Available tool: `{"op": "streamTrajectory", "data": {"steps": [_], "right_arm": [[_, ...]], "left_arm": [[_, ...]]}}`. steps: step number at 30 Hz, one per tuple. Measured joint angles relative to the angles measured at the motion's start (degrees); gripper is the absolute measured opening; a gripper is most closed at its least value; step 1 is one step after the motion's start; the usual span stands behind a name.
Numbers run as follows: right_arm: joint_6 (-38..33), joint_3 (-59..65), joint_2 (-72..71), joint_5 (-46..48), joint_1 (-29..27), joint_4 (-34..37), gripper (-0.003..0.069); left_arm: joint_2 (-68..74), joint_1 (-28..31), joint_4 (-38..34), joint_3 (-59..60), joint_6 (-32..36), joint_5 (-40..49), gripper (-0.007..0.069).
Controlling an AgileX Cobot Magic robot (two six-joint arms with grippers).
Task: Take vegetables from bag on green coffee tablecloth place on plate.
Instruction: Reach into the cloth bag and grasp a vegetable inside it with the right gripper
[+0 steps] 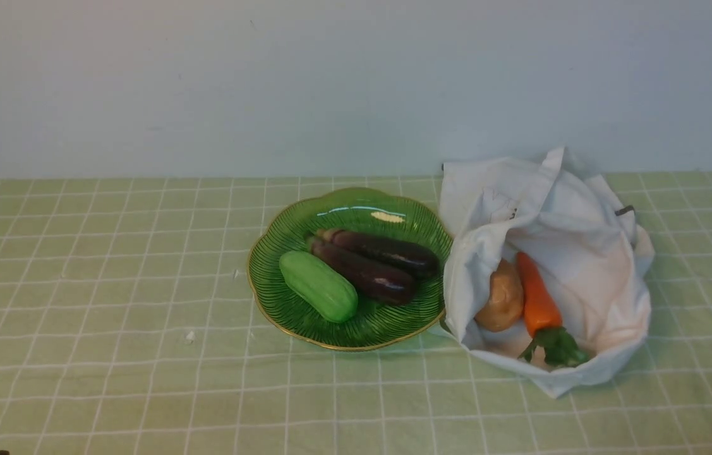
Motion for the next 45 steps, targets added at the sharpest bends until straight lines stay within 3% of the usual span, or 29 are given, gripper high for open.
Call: {"op": "streamTrajectory", "data": {"steps": [1, 2, 5, 9, 12, 18, 19, 21, 27, 34, 38, 41, 45], "right_arm": [[1.1, 0.0, 0.0, -0.1, 0.0, 1.1, -0.0015], [5.0, 0.0, 0.0, -0.6, 0.0, 8.9, -0.0015], [10.0, 0.0, 0.0, -0.8, 0.0, 22.0, -0.0015], [11.3, 0.0, 0.0, -2.4, 0.0, 29.5, -0.0015], [8.7, -0.7, 0.0, -3.5, 0.0, 30.1, -0.0015], [-9.2, -17.8, 6.3, -3.2, 0.0, 26.5, -0.0015], [-9.2, -17.8, 6.9, -3.0, 0.0, 26.5, -0.0015], [-14.8, -27.3, 18.0, 3.7, 0.0, 23.6, -0.0015], [-17.6, -38.4, 45.0, 24.4, 0.0, 19.5, -0.0015], [-26.8, -41.3, 72.5, 23.1, 1.7, 25.4, -0.0002], [-28.9, -46.0, 82.5, 18.8, 5.5, 27.1, 0.0046], [-26.4, -50.1, 87.1, 16.2, 6.8, 25.5, 0.0108], [-21.4, -55.8, 93.1, 13.6, 7.0, 21.1, 0.0248]], "left_arm": [[0.0, 0.0, 0.0, 0.0, 0.0, 0.0, -0.0008], [0.0, 0.0, 0.0, 0.0, 0.0, 0.0, -0.0008], [0.0, 0.0, 0.0, 0.0, 0.0, 0.0, -0.0008], [0.0, 0.0, 0.0, 0.0, 0.0, 0.0, -0.0008], [0.0, 0.0, 0.0, 0.0, 0.0, 0.0, -0.0008], [0.0, 0.0, 0.0, 0.0, 0.0, 0.0, -0.0008], [0.0, 0.0, 0.0, 0.0, 0.0, 0.0, -0.0008], [0.0, 0.0, 0.0, 0.0, 0.0, 0.0, -0.0008], [0.0, 0.0, 0.0, 0.0, 0.0, 0.0, -0.0008], [0.0, 0.0, 0.0, 0.0, 0.0, 0.0, -0.0008], [0.0, 0.0, 0.0, 0.0, 0.0, 0.0, -0.0008], [0.0, 0.0, 0.0, 0.0, 0.0, 0.0, -0.0008], [0.0, 0.0, 0.0, 0.0, 0.0, 0.0, -0.0008]]}}
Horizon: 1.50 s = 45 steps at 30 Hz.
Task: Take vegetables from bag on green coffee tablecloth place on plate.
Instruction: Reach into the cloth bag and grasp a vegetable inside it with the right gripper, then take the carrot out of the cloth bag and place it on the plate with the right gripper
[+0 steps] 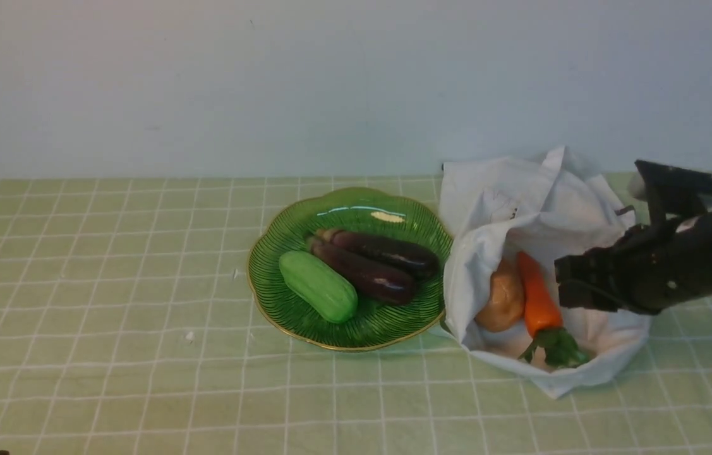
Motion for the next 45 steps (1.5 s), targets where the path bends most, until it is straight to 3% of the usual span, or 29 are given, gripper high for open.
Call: {"op": "streamTrajectory", "data": {"steps": [1, 6, 10, 17, 21, 25, 31, 36, 41, 45], "right_arm": [[0.1, -0.2, 0.2, 0.0, 0.0, 0.0, 0.0248], [1.3, -1.9, 5.8, -2.1, 0.1, 0.0, 0.0388], [1.4, -2.0, 9.7, -3.9, 0.1, 0.5, 0.0416], [0.2, -2.4, 13.6, -5.3, 0.2, 2.8, 0.0411], [-2.9, -2.4, 13.9, -4.7, 0.2, 2.7, 0.0311], [-3.7, -2.4, 12.9, -3.2, 0.2, 1.2, 0.0307], [-2.7, -2.4, 5.8, 4.0, 0.2, -3.7, 0.0307], [0.2, -2.4, -8.3, 16.8, 0.1, -6.4, 0.0307], [-1.2, -2.4, -15.9, 18.8, 0.3, -2.3, 0.0307], [-12.2, -2.4, -16.0, 13.7, 4.7, 7.8, 0.0307]], "left_arm": [[0.0, 0.0, 0.0, 0.0, 0.0, 0.0, -0.0008], [0.0, 0.0, 0.0, 0.0, 0.0, 0.0, -0.0008], [0.0, 0.0, 0.0, 0.0, 0.0, 0.0, -0.0008], [0.0, 0.0, 0.0, 0.0, 0.0, 0.0, -0.0008], [0.0, 0.0, 0.0, 0.0, 0.0, 0.0, -0.0008], [0.0, 0.0, 0.0, 0.0, 0.0, 0.0, -0.0008], [0.0, 0.0, 0.0, 0.0, 0.0, 0.0, -0.0008], [0.0, 0.0, 0.0, 0.0, 0.0, 0.0, -0.0008], [0.0, 0.0, 0.0, 0.0, 0.0, 0.0, -0.0008], [0.0, 0.0, 0.0, 0.0, 0.0, 0.0, -0.0008]]}}
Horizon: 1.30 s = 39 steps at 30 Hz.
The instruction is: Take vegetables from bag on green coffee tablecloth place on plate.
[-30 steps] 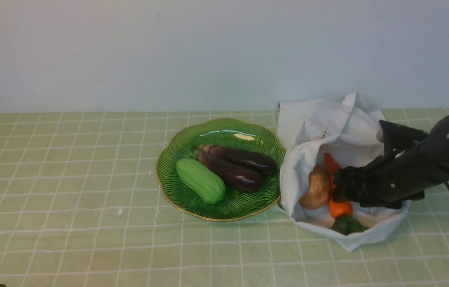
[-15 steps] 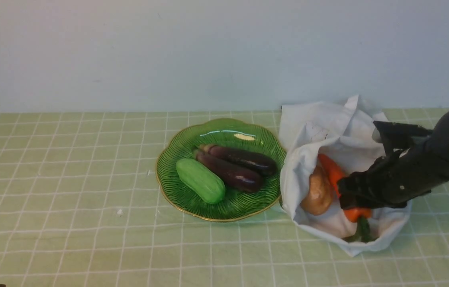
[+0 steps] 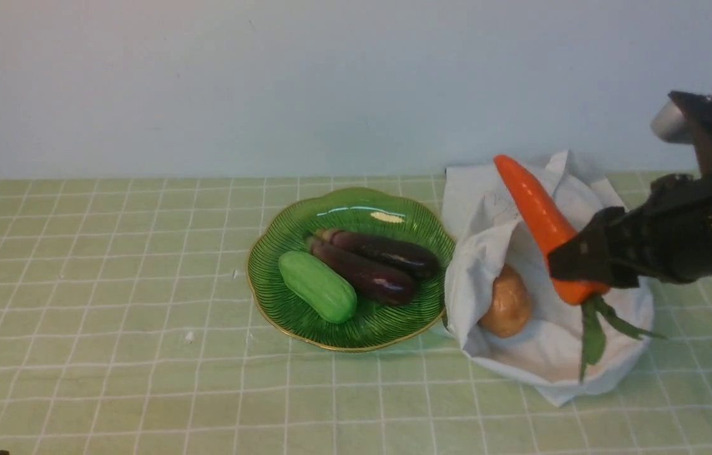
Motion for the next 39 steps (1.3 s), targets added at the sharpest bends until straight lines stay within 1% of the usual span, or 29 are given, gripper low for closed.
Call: {"op": "streamTrajectory", "data": {"steps": [3, 4, 6, 8, 11, 14, 15, 16, 17, 18, 20, 22, 23, 25, 26, 27, 29, 31, 32, 33, 34, 35, 36, 37, 38, 39], "right_arm": [[-8.5, -0.4, 3.6, -3.7, 5.3, 8.1, 0.0307], [-9.5, -0.6, 4.4, -4.1, 6.1, 9.3, 0.0307], [-13.6, -4.3, 10.5, -6.5, 10.7, 11.6, 0.0307], [-14.0, -7.7, 14.5, -7.2, 12.2, 11.5, 0.0307], [-13.3, -14.6, 21.8, -7.8, 13.5, 9.6, 0.0307], [-10.2, -21.5, 28.9, -8.4, 13.7, 6.2, 0.0307], [-9.9, -21.8, 29.3, -8.4, 13.7, 6.0, 0.0307], [-7.6, -25.0, 33.0, -8.5, 13.7, 2.9, 0.0307], [-7.4, -25.3, 33.3, -8.5, 13.7, 2.5, 0.0307], [-6.2, -27.4, 36.0, -8.4, 13.7, -0.6, 0.0319], [-6.0, -27.9, 36.9, -8.4, 13.7, -2.1, 0.0336], [-5.8, -28.3, 37.8, -8.4, 13.7, -3.6, 0.0373], [-5.8, -28.3, 37.9, -8.3, 13.7, -4.6, 0.0407], [-5.8, -28.6, 38.0, -8.2, 13.7, -6.8, 0.0513], [-5.8, -28.6, 37.8, -8.2, 13.7, -7.3, 0.0542], [-5.8, -28.6, 37.8, -8.2, 13.7, -7.3, 0.0547], [-5.7, -28.7, 36.5, -6.5, 13.7, -8.9, 0.0589], [-5.7, -29.0, 35.7, -5.4, 13.7, -9.7, 0.0592], [-5.7, -30.4, 34.0, -1.8, 13.7, -11.8, 0.0584], [-5.7, -30.7, 33.5, -1.4, 13.7, -12.1, 0.0581], [-5.6, -33.2, 31.6, 3.4, 13.7, -14.3, 0.0544], [-5.4, -33.9, 31.0, 4.0, 13.7, -14.9, 0.0538], [-4.3, -37.1, 28.5, 8.8, 13.7, -16.8, 0.0481], [-4.2, -37.5, 28.1, 10.1, 13.7, -17.4, 0.0464], [-2.5, -40.9, 25.6, 14.9, 13.7, -19.6, 0.0398], [-2.3, -41.3, 25.2, 16.3, 13.7, -19.9, 0.0377]], "left_arm": [[0.0, 0.0, 0.0, 0.0, 0.0, 0.0, -0.0008], [0.0, 0.0, 0.0, 0.0, 0.0, 0.0, -0.0008], [0.0, 0.0, 0.0, 0.0, 0.0, 0.0, -0.0008], [0.0, 0.0, 0.0, 0.0, 0.0, 0.0, -0.0008], [0.0, 0.0, 0.0, 0.0, 0.0, 0.0, -0.0008], [0.0, 0.0, 0.0, 0.0, 0.0, 0.0, -0.0008], [0.0, 0.0, 0.0, 0.0, 0.0, 0.0, -0.0008], [0.0, 0.0, 0.0, 0.0, 0.0, 0.0, -0.0008], [0.0, 0.0, 0.0, 0.0, 0.0, 0.0, -0.0008], [0.0, 0.0, 0.0, 0.0, 0.0, 0.0, -0.0008], [0.0, 0.0, 0.0, 0.0, 0.0, 0.0, -0.0008], [0.0, 0.0, 0.0, 0.0, 0.0, 0.0, -0.0008], [0.0, 0.0, 0.0, 0.0, 0.0, 0.0, -0.0008], [0.0, 0.0, 0.0, 0.0, 0.0, 0.0, -0.0008], [0.0, 0.0, 0.0, 0.0, 0.0, 0.0, -0.0008], [0.0, 0.0, 0.0, 0.0, 0.0, 0.0, -0.0008], [0.0, 0.0, 0.0, 0.0, 0.0, 0.0, -0.0008], [0.0, 0.0, 0.0, 0.0, 0.0, 0.0, -0.0008], [0.0, 0.0, 0.0, 0.0, 0.0, 0.0, -0.0008], [0.0, 0.0, 0.0, 0.0, 0.0, 0.0, -0.0008], [0.0, 0.0, 0.0, 0.0, 0.0, 0.0, -0.0008], [0.0, 0.0, 0.0, 0.0, 0.0, 0.0, -0.0008], [0.0, 0.0, 0.0, 0.0, 0.0, 0.0, -0.0008], [0.0, 0.0, 0.0, 0.0, 0.0, 0.0, -0.0008], [0.0, 0.0, 0.0, 0.0, 0.0, 0.0, -0.0008], [0.0, 0.0, 0.0, 0.0, 0.0, 0.0, -0.0008]]}}
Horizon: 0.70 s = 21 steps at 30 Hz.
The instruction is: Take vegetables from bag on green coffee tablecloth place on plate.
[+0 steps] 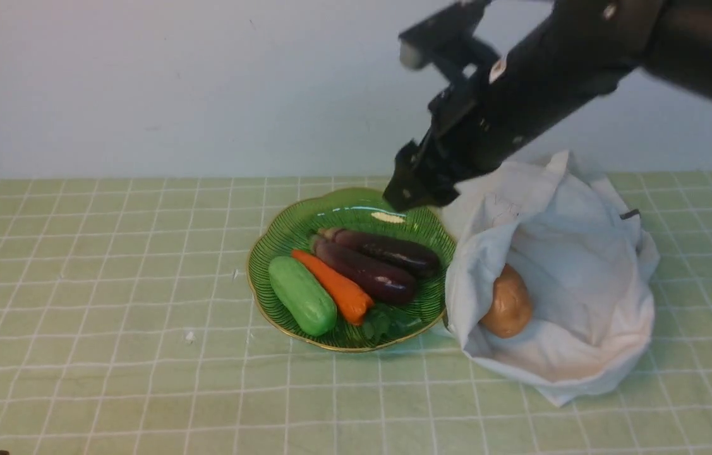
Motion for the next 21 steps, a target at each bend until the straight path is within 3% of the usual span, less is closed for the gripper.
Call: {"op": "streamTrajectory", "data": {"steps": [3, 6, 9, 15, 19, 21], "right_arm": [[5.3, -4.8, -6.4, 6.9, 0.0, -5.5, 0.0181], [11.2, -3.4, -13.2, 8.0, 0.0, -9.9, 0.0041], [14.7, 1.1, -20.5, 8.3, 0.0, -12.3, -0.0001], [20.6, 23.0, -40.3, 7.3, 0.0, -13.6, -0.0015], [22.9, 40.6, -53.7, -5.7, 0.0, -13.6, -0.0015], [23.3, 52.7, -62.4, -19.9, 0.0, -12.9, -0.0015]], "left_arm": [[0.0, 0.0, 0.0, 0.0, 0.0, 0.0, -0.0008], [0.0, 0.0, 0.0, 0.0, 0.0, 0.0, -0.0008], [0.0, 0.0, 0.0, 0.0, 0.0, 0.0, -0.0008], [0.0, 0.0, 0.0, 0.0, 0.0, 0.0, -0.0008], [0.0, 0.0, 0.0, 0.0, 0.0, 0.0, -0.0008], [0.0, 0.0, 0.0, 0.0, 0.0, 0.0, -0.0008]]}}
